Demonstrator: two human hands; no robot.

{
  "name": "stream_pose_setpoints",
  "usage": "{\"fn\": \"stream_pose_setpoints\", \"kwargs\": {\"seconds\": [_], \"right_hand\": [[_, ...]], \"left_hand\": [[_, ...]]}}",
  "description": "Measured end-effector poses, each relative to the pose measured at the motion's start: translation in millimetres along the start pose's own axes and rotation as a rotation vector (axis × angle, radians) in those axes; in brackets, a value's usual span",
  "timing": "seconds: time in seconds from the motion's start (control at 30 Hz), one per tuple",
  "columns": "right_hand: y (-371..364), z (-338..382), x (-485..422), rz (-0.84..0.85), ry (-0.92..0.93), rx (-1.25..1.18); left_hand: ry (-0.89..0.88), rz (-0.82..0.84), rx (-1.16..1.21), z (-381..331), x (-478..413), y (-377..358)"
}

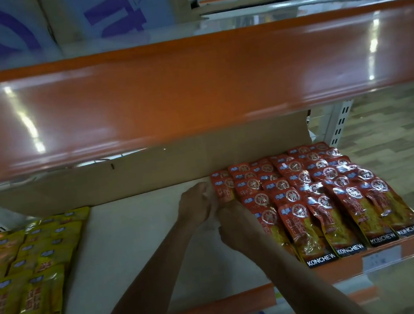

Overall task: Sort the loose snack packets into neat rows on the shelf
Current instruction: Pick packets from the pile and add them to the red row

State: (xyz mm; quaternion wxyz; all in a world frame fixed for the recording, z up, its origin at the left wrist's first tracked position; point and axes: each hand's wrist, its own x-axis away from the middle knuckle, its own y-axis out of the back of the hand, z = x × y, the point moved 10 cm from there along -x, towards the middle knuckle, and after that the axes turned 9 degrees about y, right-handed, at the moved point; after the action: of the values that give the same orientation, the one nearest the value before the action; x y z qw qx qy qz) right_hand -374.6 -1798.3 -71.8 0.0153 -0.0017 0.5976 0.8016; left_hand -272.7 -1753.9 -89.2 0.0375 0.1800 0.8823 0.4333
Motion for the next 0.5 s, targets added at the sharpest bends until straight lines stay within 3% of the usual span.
{"fn": "stream_pose_setpoints", "kwargs": {"seconds": [0.27,0.5], "right_hand": [[0.8,63.8,-8.3,-0.136,0.071,-0.018],[-23.2,192.8,-21.4,-0.153,0.174,-0.1]], "left_hand": [[-0.05,-0.093,-0.079,43.8,41.1,51.9],[-0.082,-0.343,-0.236,126.1,114.8,162.4]]}}
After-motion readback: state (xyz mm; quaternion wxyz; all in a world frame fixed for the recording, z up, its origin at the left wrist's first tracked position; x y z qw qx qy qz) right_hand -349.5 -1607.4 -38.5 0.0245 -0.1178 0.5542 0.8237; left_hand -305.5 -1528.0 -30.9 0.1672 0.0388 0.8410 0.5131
